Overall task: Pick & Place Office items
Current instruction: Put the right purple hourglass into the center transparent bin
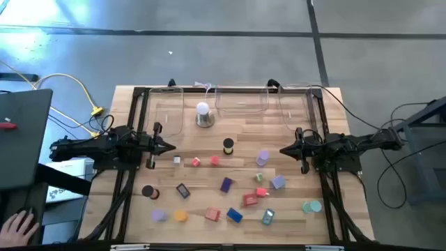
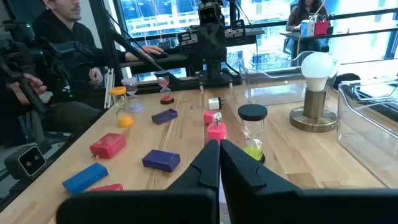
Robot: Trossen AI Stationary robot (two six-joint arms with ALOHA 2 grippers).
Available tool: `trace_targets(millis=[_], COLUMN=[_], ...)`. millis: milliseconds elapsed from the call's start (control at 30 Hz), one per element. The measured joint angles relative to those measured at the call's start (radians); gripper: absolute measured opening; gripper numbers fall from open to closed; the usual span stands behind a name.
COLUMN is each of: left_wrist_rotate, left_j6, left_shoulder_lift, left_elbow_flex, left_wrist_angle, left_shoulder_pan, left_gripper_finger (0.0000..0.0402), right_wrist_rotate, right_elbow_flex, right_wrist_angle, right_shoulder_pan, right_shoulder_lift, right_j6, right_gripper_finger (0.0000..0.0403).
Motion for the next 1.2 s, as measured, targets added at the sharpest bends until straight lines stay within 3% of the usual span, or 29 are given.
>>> trace_targets(millis=[233, 733, 967, 1200], left_wrist_rotate=[0.0, 0.0, -0.001, -0.114], left_j6=[0.039, -0.249, -0.253, -0.187], left_shoulder_lift=[0.0, 0.0, 0.0, 0.005], left_elbow_flex=[0.0, 0.0, 0.0, 0.0], left_wrist_angle=[0.037, 0.094, 0.094, 0.093], left_shoulder_pan=[0.0, 0.0, 0.0, 0.0], left_gripper_finger=[0.0003, 0.0003, 0.0003, 0.0003], right_wrist_rotate=[0.0, 0.001, 0.006, 0.056], right_elbow_flex=[0.0, -0.004, -0.004, -0.002], right_wrist_angle=[0.0, 0.045, 0.048, 0.051], right_shoulder_pan=[0.0, 0.0, 0.0, 0.0], right_shoulder_lift=[0.0, 0.0, 0.0, 0.0], right_j6=[0.0, 0.0, 0.0, -0.005], right_gripper_finger=[0.0002, 0.0002, 0.0002, 0.0015])
